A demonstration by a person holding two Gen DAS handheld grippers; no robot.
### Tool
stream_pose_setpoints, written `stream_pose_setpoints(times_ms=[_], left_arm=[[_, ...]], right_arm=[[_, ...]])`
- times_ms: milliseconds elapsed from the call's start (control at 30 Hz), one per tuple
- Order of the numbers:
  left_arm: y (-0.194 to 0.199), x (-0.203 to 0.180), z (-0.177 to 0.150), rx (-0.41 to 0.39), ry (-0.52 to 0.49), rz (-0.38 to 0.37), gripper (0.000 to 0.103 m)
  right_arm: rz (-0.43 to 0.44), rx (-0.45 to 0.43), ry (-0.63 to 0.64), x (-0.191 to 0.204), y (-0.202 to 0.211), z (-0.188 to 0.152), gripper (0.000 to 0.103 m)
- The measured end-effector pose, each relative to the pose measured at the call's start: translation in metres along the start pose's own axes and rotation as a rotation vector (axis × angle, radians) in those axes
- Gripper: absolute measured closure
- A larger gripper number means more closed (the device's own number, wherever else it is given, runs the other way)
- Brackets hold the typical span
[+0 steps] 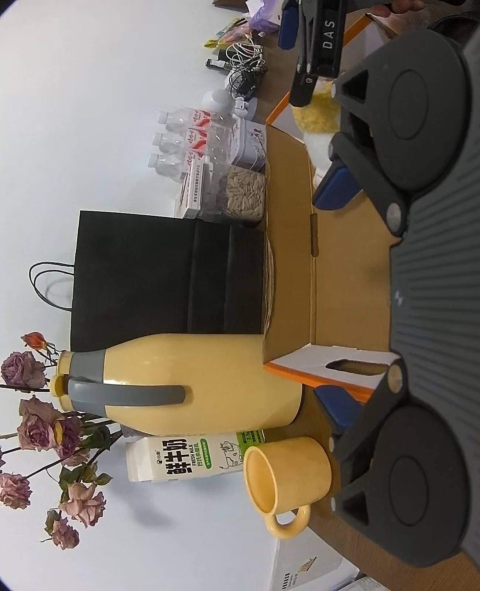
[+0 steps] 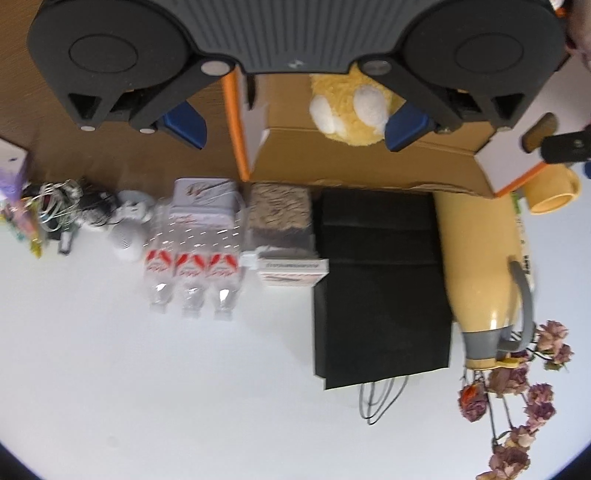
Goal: Organize objects
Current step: 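Lift the plush toy with the right tool and drop it into the cardboard box, then move the right tool back to the black braided cable and grasp it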
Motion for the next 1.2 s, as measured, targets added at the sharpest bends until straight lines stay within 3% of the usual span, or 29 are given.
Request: stream_pose_setpoints(times_ms=[167, 300, 700, 967, 1200], left_arm=[[0.0, 0.0, 0.0, -0.001, -0.002, 0.0, 0.0], [0.002, 0.0, 0.0, -0.004, -0.001, -0.002, 0.0], [0.031, -0.007, 0.015, -0.073, -0.018, 0.008, 0.0], [0.08, -0.009, 0.017, -0.109, -0.021, 0.015, 0.0], [0.122, -0.006, 0.004, -0.108, -0.023, 0.016, 0.0]], right_arm=[[-0.1, 0.017, 0.012, -0.017, -0.005, -0.001, 0.0], [-0.118, 0.022, 0.0, -0.026, -0.006, -0.003, 0.0], [-0.038, -0.051, 0.04, -0.008, 0.025, 0.017, 0.0], [-0.004, -0.099, 0.095, 0.005, 0.08, 0.026, 0.0], [0.025, -0.104, 0.111, 0.012, 0.128, 0.015, 0.0]])
Point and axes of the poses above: each gripper's, at about its wrist camera, not at the fingertips, and y roughly against the way its jaws point, x to its left, z to its top, the point moved 9 cm from there along -y, roughly the way its jaws point, and after that the axes turned 11 degrees about y, right-handed, at the moved point
